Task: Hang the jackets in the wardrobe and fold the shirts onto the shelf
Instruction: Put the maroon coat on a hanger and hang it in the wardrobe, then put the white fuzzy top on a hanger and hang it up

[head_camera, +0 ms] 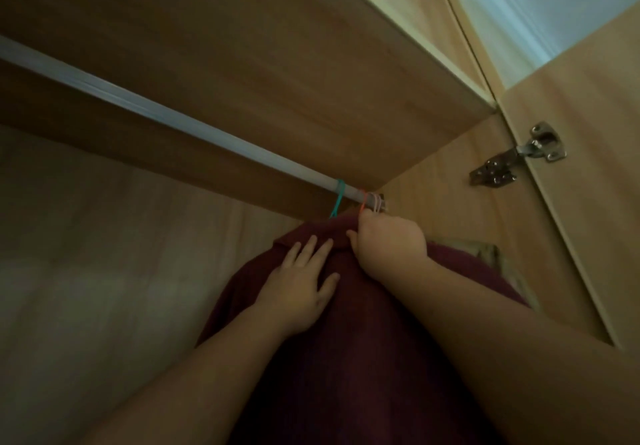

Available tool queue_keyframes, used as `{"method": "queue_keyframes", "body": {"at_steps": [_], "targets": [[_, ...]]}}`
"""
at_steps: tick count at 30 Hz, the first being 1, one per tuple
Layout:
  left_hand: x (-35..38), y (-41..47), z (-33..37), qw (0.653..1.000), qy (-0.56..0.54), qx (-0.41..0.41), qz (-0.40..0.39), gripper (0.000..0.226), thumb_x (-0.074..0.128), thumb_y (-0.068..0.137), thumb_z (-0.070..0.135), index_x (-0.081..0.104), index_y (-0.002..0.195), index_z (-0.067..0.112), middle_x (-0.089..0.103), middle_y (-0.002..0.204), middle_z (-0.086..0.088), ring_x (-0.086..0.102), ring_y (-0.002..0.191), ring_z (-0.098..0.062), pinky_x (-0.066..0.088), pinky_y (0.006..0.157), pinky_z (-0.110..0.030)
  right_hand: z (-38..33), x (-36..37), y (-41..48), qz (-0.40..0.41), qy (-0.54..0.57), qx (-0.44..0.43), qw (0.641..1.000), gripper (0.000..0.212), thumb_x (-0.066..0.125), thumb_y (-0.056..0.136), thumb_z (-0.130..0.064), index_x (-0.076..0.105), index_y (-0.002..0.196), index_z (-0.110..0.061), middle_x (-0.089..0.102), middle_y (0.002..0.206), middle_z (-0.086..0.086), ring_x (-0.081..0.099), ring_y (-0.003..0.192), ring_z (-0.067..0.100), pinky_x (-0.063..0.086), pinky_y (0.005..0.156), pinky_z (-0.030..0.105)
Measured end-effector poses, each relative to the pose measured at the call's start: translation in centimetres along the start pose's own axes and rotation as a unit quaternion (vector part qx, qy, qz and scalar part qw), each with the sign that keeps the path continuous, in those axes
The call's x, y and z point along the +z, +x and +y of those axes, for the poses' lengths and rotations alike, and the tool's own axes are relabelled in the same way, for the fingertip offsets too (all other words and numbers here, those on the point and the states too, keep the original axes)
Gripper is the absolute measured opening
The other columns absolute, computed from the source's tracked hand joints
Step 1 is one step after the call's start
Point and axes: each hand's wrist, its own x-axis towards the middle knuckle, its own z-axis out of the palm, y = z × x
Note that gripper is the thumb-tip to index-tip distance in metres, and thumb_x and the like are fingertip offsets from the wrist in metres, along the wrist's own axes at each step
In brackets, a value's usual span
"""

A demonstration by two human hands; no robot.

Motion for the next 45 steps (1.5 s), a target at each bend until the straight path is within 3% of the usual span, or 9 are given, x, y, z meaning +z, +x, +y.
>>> {"method": "queue_keyframes", "body": {"at_steps": [3, 5, 8, 11, 18, 25, 34, 42, 45], "targets": [[-2.9, -1.8, 0.3, 0.999, -0.030, -0.008, 0.010, 0.062, 0.031, 0.099, 0.059, 0.013, 0.155, 0.042, 0.012, 0.166, 0.005, 0.008, 0.152, -0.020, 0.019, 0.121, -0.045, -0.6, -2.1, -2.0, -0.031, -0.027, -0.015, 0.999, 0.054, 0.043, 0.098, -0.043, 0.039, 0.141, -0.010, 0.052, 0.136, 0.013, 0.053, 0.119, 0.032, 0.044, 0.089, 0.043], [-5.1, -2.7, 1.1, 0.998, -0.053, 0.002, 0.036, 0.065, 0.030, 0.094, 0.059, 0.022, 0.155, 0.037, 0.023, 0.163, 0.000, 0.016, 0.151, -0.022, 0.018, 0.122, -0.042, -0.5, -3.9, -4.1, -0.058, -0.057, -0.037, 0.996, 0.067, 0.041, 0.096, -0.042, 0.024, 0.153, -0.011, 0.036, 0.153, 0.016, 0.038, 0.135, 0.035, 0.033, 0.106, 0.050], [-7.4, -5.8, 3.8, 0.997, -0.062, 0.009, 0.043, 0.064, 0.033, 0.093, 0.055, 0.029, 0.153, 0.034, 0.030, 0.161, -0.001, 0.021, 0.149, -0.022, 0.018, 0.122, -0.041, -0.4, -7.1, -8.5, -0.100, -0.048, -0.058, 0.992, 0.067, 0.038, 0.096, -0.044, 0.020, 0.156, -0.019, 0.021, 0.163, 0.009, 0.016, 0.148, 0.035, 0.012, 0.118, 0.059], [-8.8, -10.5, 7.5, 0.996, -0.083, 0.023, -0.003, 0.061, 0.035, 0.096, 0.052, 0.026, 0.154, 0.035, 0.024, 0.163, 0.002, 0.015, 0.151, -0.020, 0.017, 0.123, -0.044, -0.2, -10.7, -13.9, -0.122, -0.036, -0.060, 0.990, 0.062, 0.036, 0.097, -0.044, 0.024, 0.155, -0.025, 0.022, 0.163, 0.004, 0.012, 0.151, 0.028, 0.006, 0.119, 0.060], [-9.2, -22.0, 15.9, 0.981, -0.145, 0.076, -0.104, 0.064, 0.036, 0.098, 0.053, 0.016, 0.157, 0.034, 0.013, 0.166, 0.002, 0.005, 0.153, -0.019, 0.011, 0.123, -0.046, 4.5, -18.9, -28.5, -0.192, -0.071, 0.042, 0.978, 0.065, 0.044, 0.093, -0.046, 0.028, 0.153, -0.028, 0.029, 0.161, 0.001, 0.020, 0.149, 0.027, 0.020, 0.118, 0.057], [-7.3, -32.6, 26.6, 0.958, -0.201, 0.154, -0.135, 0.064, 0.039, 0.096, 0.047, 0.018, 0.155, 0.034, 0.021, 0.163, 0.000, 0.006, 0.153, -0.021, 0.007, 0.122, -0.055, 10.6, -29.6, -44.3, -0.250, -0.123, 0.170, 0.945, 0.064, 0.049, 0.094, -0.040, 0.028, 0.153, -0.026, 0.029, 0.160, 0.001, 0.021, 0.149, 0.026, 0.025, 0.117, 0.052], [-7.7, -48.0, 47.2, 0.860, -0.343, 0.194, -0.323, 0.063, 0.034, 0.099, 0.053, 0.007, 0.155, 0.041, 0.008, 0.166, 0.004, -0.003, 0.153, -0.019, 0.005, 0.124, -0.045, 18.2, -44.8, -64.8, -0.322, -0.171, 0.355, 0.861, 0.067, 0.055, 0.093, -0.035, 0.030, 0.154, -0.023, 0.028, 0.161, 0.008, 0.021, 0.149, 0.031, 0.025, 0.118, 0.053], [-10.4, -63.5, 68.5, 0.777, -0.352, 0.263, -0.451, 0.066, 0.041, 0.098, 0.048, 0.012, 0.157, 0.035, 0.008, 0.167, -0.001, 0.000, 0.153, -0.024, 0.007, 0.122, -0.052, 25.2, -64.0, -80.4, -0.350, -0.244, 0.479, 0.767, 0.071, 0.041, 0.082, -0.042, 0.039, 0.149, -0.016, 0.038, 0.155, 0.014, 0.032, 0.143, 0.039, 0.032, 0.113, 0.055], [-12.5, -67.2, 75.9, 0.754, -0.361, 0.293, -0.464, 0.067, 0.044, 0.098, 0.045, 0.016, 0.157, 0.032, 0.012, 0.166, -0.005, 0.005, 0.153, -0.027, 0.009, 0.122, -0.053, 28.1, -71.0, -84.2, -0.364, -0.252, 0.517, 0.732, 0.069, 0.052, 0.088, -0.034, 0.033, 0.152, -0.017, 0.031, 0.159, 0.011, 0.024, 0.147, 0.036, 0.027, 0.117, 0.053]]}}
